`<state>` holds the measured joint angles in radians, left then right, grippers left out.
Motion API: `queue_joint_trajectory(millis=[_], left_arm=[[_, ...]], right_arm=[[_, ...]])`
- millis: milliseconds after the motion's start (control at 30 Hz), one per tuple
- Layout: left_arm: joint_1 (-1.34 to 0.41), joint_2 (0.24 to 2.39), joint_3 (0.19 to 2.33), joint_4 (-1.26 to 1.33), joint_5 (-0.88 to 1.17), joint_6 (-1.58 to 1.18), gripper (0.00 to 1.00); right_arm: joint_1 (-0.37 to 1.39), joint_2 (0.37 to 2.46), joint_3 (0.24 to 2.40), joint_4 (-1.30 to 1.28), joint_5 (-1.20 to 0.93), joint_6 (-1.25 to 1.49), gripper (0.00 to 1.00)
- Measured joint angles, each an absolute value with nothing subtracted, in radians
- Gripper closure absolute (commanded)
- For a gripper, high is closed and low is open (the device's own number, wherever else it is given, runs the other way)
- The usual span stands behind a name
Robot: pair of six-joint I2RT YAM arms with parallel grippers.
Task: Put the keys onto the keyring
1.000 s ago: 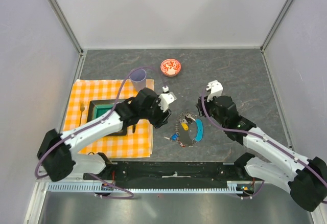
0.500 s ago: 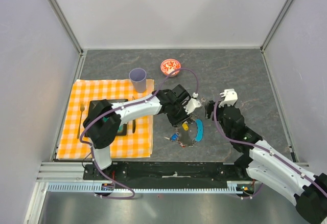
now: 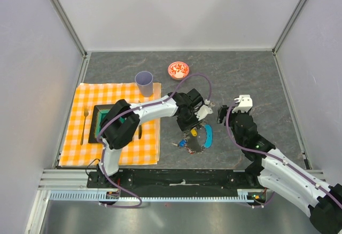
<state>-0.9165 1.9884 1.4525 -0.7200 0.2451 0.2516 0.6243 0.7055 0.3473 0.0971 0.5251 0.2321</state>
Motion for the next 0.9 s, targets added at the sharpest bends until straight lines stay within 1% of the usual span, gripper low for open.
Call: queue_joint_trajectory(millis=[667, 733, 767, 833, 867, 900], left_arm=[[-0.916, 2.040, 1.473, -0.732, 0.237, 0.265, 0.70], [-0.916, 2.040, 1.473, -0.732, 0.237, 0.265, 0.74], [-0.916, 2.040, 1.473, -0.732, 0.237, 0.265, 0.79], [-0.916, 2.040, 1.473, -0.732, 0.238, 0.265, 0.83], [-0.916, 2.040, 1.473, -0.733, 0.238, 0.265, 0.90], [-0.916, 2.040, 1.474, -0.735, 0.239, 0.265, 0.93]], right_arm=[[0.624, 0.735, 0.347, 0.103, 0.523, 0.232, 0.19], [0.624, 0.735, 0.347, 0.105, 0.521, 0.232, 0.19], [0.624, 0.735, 0.347, 0.105, 0.521, 0.232, 0.19], [0.624, 0.739, 0.347, 0.107, 0.521, 0.232, 0.19], [0.624, 0.741, 0.347, 0.109, 0.520, 0.232, 0.19], [0.624, 0.744, 0.347, 0.111, 0.519, 0.232, 0.19]])
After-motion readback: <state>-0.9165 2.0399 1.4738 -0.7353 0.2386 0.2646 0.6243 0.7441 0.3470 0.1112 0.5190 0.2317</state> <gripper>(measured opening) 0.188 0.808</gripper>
